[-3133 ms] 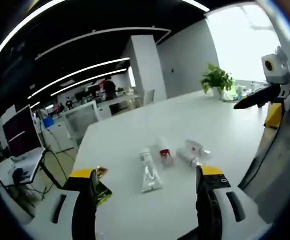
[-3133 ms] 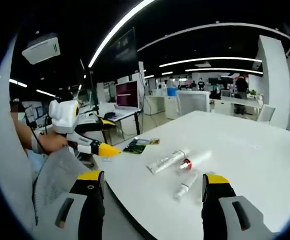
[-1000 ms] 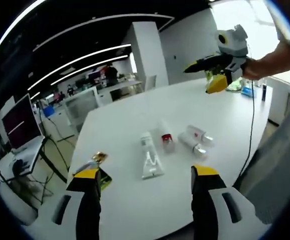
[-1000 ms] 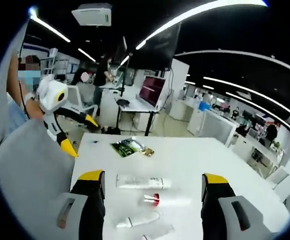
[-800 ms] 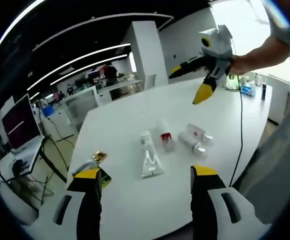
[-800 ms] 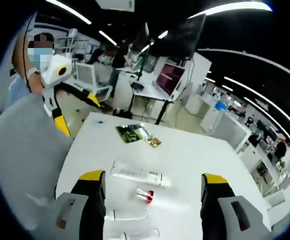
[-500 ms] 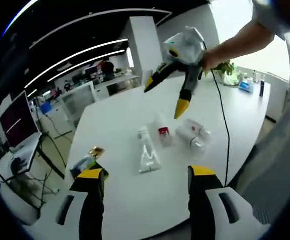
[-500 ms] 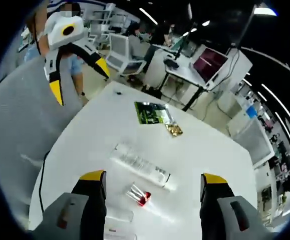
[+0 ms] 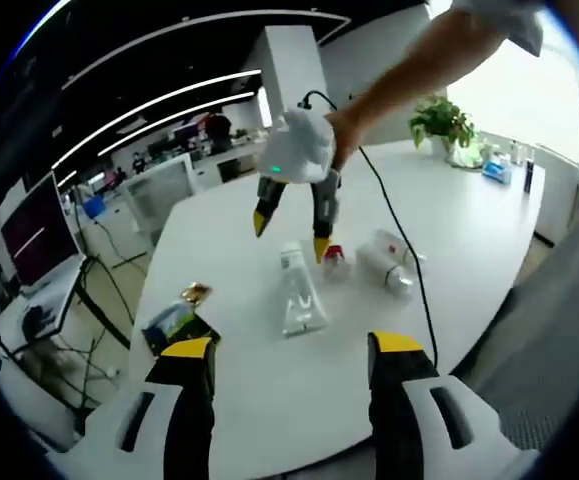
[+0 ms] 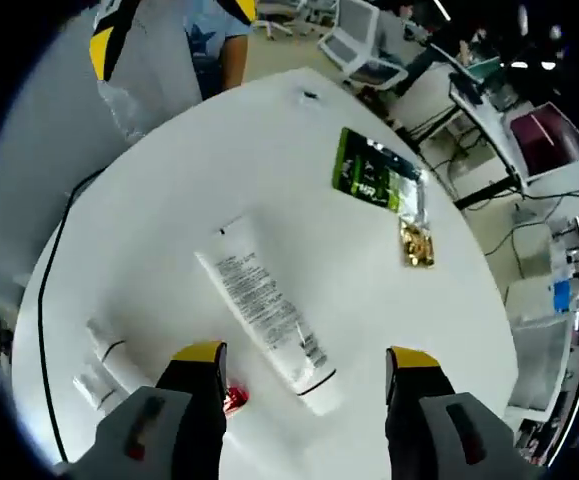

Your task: Arrange the skincare products in the storage area until every visible bottle or jar stands upright without overlapping.

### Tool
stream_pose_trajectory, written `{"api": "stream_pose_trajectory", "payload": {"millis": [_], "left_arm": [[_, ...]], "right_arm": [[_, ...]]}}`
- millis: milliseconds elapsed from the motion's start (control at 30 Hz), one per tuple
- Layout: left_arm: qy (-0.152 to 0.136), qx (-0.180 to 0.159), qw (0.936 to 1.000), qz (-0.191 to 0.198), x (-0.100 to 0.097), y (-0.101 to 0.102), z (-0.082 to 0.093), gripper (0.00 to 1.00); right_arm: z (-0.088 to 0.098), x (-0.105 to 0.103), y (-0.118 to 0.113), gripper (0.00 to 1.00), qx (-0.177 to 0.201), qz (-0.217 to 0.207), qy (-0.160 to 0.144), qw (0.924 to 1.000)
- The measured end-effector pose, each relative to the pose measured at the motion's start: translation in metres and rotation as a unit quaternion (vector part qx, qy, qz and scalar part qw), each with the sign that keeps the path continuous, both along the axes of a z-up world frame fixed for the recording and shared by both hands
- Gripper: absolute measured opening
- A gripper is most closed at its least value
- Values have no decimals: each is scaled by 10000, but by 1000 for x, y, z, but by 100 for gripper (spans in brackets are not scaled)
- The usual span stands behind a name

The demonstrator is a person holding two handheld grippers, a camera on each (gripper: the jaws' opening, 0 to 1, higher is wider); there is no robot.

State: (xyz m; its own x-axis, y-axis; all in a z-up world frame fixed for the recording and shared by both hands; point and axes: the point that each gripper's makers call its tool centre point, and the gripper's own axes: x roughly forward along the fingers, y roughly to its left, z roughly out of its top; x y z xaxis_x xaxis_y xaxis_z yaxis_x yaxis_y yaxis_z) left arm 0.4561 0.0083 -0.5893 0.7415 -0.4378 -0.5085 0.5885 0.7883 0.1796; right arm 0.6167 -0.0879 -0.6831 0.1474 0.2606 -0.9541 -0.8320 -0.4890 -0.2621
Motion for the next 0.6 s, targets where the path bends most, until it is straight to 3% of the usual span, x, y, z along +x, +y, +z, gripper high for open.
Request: {"api": "stream_pose_trajectory", "payload": {"millis": [333,600], "left_arm": [[59,32,10000,-43,-1,2,-5,57],[140,24,9999,-33,-2,6,-9,55]], "right_arm": [[-38,-9,3,51,-898,720,260,9930],[-50,-10,1,44,-1389,807,543,9855]]}}
